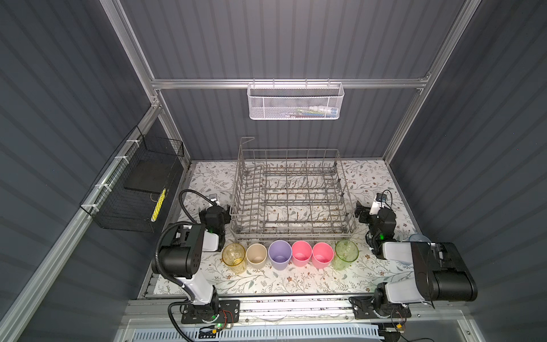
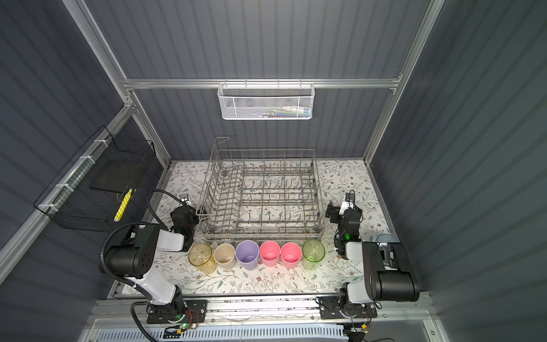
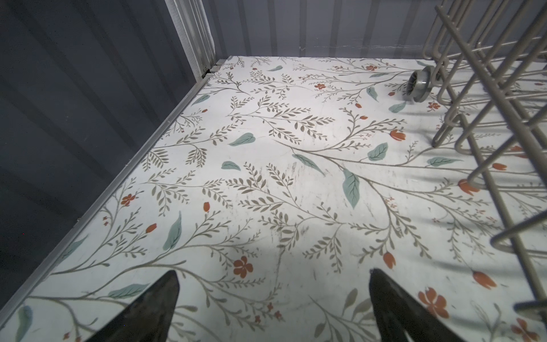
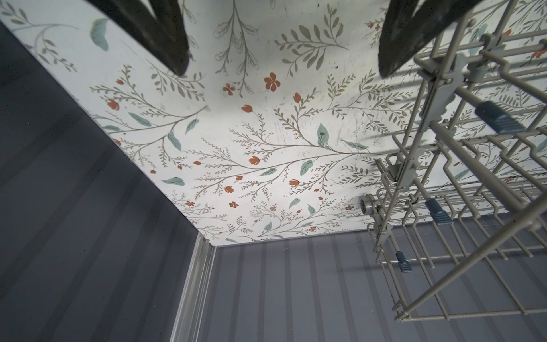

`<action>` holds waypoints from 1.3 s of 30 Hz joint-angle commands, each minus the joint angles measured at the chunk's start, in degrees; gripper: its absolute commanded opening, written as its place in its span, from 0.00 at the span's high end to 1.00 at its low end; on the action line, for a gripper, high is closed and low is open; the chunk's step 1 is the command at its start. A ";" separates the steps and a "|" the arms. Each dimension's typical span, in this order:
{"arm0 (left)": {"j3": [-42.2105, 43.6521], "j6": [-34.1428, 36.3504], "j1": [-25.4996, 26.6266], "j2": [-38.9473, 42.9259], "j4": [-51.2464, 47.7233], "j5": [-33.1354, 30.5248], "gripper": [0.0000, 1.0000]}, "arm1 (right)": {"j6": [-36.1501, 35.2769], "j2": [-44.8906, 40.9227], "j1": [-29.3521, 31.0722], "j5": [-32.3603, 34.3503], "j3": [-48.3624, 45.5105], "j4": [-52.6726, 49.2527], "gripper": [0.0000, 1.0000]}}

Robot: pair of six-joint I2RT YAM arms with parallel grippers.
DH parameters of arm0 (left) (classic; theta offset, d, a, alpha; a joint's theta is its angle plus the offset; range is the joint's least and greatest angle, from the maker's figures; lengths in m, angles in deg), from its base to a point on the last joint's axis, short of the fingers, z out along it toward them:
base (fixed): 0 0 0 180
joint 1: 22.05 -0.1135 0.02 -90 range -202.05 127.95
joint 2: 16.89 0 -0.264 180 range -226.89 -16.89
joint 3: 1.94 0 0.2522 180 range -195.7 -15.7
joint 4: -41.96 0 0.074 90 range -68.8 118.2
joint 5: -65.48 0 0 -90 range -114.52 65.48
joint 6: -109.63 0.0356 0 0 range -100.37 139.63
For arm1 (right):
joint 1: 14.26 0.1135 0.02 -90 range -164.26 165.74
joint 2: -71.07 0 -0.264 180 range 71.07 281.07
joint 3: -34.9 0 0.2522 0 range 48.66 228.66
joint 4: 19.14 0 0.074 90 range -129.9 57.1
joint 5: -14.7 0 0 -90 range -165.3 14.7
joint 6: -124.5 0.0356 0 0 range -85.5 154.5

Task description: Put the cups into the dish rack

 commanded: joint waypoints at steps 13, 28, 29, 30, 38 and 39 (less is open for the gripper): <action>-10.09 -6.15 0.56 25.05 -27.35 -0.11 0.00 | 4.50 -19.45 2.78 12.00 16.96 -35.76 0.01; -24.56 -14.41 0.65 32.88 -46.03 11.85 0.00 | 12.47 -23.05 7.70 25.76 44.11 -91.40 0.01; -25.37 -14.87 0.65 32.67 -46.80 12.91 0.00 | 12.76 -23.08 7.13 26.25 44.99 -94.31 0.01; -26.10 -15.13 0.65 32.44 -47.55 13.71 0.00 | 13.17 -23.49 6.44 25.92 45.63 -96.63 0.01; -26.81 -15.94 0.72 32.05 -47.64 17.47 0.00 | 14.16 -26.71 -5.56 15.28 46.31 -107.04 0.02; -26.77 -15.97 0.74 32.03 -47.62 17.77 0.00 | 14.24 -26.62 -6.60 14.55 46.10 -107.79 0.02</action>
